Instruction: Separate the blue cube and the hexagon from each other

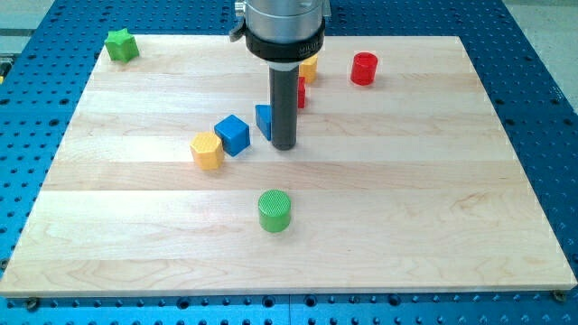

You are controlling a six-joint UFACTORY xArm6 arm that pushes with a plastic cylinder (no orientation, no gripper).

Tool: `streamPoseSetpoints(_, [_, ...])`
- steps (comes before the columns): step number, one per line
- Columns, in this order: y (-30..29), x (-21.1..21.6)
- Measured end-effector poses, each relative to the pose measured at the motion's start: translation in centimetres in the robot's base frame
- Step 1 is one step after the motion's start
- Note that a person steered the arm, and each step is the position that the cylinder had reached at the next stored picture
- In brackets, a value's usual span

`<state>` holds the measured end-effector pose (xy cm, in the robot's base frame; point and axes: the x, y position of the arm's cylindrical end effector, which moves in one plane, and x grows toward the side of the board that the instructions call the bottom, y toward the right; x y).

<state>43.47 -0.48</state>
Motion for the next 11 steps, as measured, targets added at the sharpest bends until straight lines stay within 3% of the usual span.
streamPoseSetpoints(2, [-8.9, 1.1])
streamPoseSetpoints(5, [-8.6, -1.3])
streamPoseSetpoints(9, [-8.5, 3.2])
streamPoseSetpoints(10, [-12.7, 3.7])
streamPoseSetpoints(11, [-13.2, 0.2])
